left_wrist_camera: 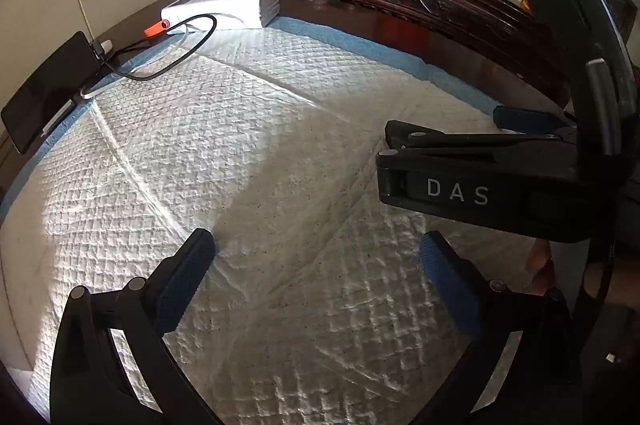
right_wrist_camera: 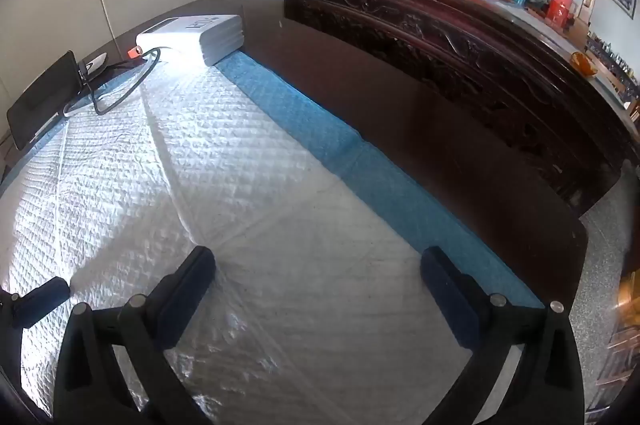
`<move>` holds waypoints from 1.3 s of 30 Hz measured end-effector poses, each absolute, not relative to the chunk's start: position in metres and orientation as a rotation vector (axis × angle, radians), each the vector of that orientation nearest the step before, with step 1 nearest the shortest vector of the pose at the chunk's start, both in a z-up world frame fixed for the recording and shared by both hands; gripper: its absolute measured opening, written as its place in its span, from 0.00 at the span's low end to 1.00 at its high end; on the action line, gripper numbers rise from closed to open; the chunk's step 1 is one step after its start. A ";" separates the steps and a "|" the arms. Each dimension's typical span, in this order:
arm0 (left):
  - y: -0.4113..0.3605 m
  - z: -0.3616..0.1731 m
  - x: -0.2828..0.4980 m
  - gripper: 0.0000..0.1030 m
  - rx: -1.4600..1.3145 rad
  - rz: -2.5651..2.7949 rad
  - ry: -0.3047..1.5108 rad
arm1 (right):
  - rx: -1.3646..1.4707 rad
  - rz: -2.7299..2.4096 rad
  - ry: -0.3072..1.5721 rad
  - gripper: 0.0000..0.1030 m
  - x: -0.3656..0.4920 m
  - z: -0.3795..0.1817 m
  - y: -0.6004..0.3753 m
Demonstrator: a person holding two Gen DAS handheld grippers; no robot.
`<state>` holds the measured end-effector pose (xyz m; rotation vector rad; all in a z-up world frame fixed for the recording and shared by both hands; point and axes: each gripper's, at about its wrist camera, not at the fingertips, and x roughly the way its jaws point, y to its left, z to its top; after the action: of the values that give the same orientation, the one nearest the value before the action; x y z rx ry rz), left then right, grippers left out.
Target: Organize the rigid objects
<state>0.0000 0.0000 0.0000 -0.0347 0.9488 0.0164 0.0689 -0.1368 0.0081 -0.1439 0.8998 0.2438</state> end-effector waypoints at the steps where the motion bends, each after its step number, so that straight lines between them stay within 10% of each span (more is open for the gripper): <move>1: 0.000 0.000 0.000 1.00 -0.034 0.017 0.947 | -0.144 0.245 0.900 1.00 0.069 0.008 -0.136; 39: 0.000 0.000 0.000 1.00 -0.032 0.018 0.950 | -0.111 0.260 0.884 1.00 0.069 0.008 -0.138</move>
<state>0.0000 -0.0001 0.0000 -0.0316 0.9502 0.0178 0.0688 -0.1382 0.0083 -0.1112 0.8841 0.2596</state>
